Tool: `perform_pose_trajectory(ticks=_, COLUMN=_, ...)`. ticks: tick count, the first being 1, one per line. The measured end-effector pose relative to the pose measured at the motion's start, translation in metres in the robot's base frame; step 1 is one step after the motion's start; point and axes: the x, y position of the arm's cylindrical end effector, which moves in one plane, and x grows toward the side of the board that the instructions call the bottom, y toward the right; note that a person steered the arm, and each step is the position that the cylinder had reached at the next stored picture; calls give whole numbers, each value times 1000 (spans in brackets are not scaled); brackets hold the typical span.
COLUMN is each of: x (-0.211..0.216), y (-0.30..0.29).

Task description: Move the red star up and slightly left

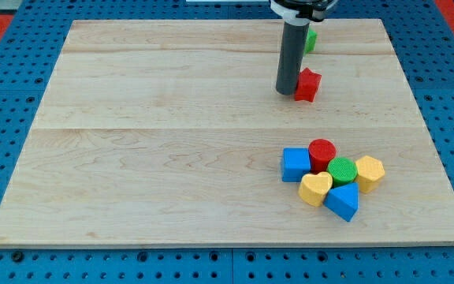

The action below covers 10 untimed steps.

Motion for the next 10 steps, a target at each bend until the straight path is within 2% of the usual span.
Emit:
perform_pose_trajectory(ticks=1, x=14, y=10)
perform_pose_trajectory(ticks=2, x=11, y=38)
perform_pose_trajectory(ticks=4, x=14, y=58)
perform_pose_trajectory(ticks=6, x=24, y=137)
perform_pose_trajectory(ticks=7, x=-12, y=138)
perform_pose_trajectory(ticks=8, x=-22, y=127)
perform_pose_trajectory(ticks=10, x=-14, y=97)
